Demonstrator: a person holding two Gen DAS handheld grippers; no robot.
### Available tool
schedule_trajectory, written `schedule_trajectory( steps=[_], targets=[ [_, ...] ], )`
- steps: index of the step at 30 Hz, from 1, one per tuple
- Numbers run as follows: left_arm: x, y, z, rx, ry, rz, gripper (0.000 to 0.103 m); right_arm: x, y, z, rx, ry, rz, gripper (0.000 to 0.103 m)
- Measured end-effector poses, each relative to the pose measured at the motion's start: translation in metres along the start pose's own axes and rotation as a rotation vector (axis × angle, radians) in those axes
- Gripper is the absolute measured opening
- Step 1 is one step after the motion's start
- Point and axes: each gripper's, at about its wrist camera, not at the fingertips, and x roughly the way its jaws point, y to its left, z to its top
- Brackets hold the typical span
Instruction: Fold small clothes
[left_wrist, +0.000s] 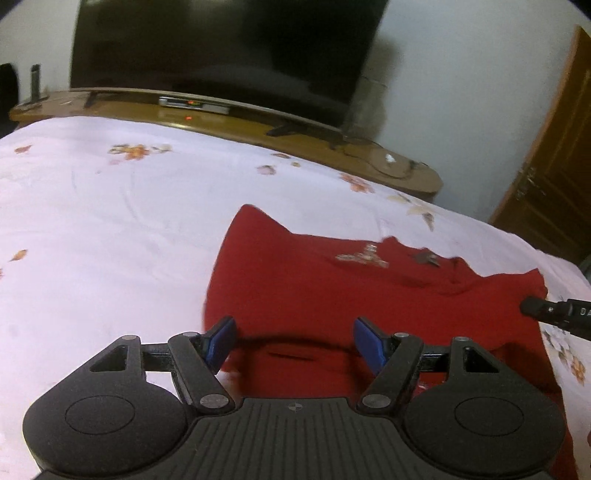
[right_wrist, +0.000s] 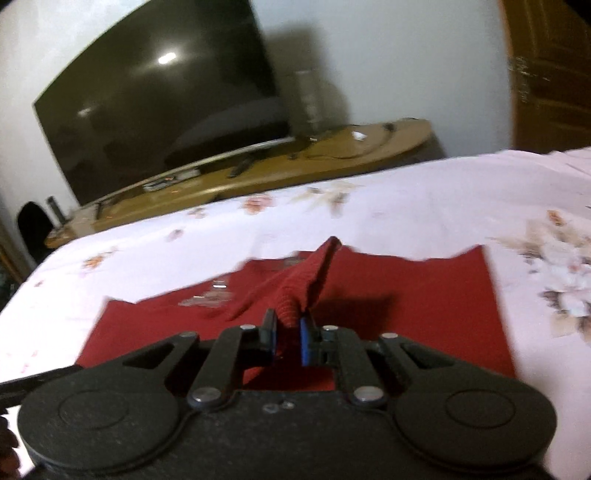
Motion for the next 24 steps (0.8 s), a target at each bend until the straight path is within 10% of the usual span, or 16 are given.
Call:
schedule_trajectory(
  steps=[9,13,20,24],
  targets=[
    [0.01,-0.033,-0.002,0.024,0.018,-0.027,0.07,0.008,-0.071,-0.011,0.038,0.024,-0.16,0.012],
    [0.019,-0.038,0.002,0.016,0.033,-0.014,0.07,0.024,-0.079,-0.017,0.035,0.089,-0.158,0.029],
    [0.043,-0.038,0.005,-0.009,0.059,0.01,0.07,-0.008,-0.08,-0.007,0.051,-0.048,-0.167,0.033],
    [0.06,-0.039,-0.003,0.009,0.08,0.037,0.07,0.01,-0.065,-0.013,0.002,0.018,-0.105,0.031]
  ],
)
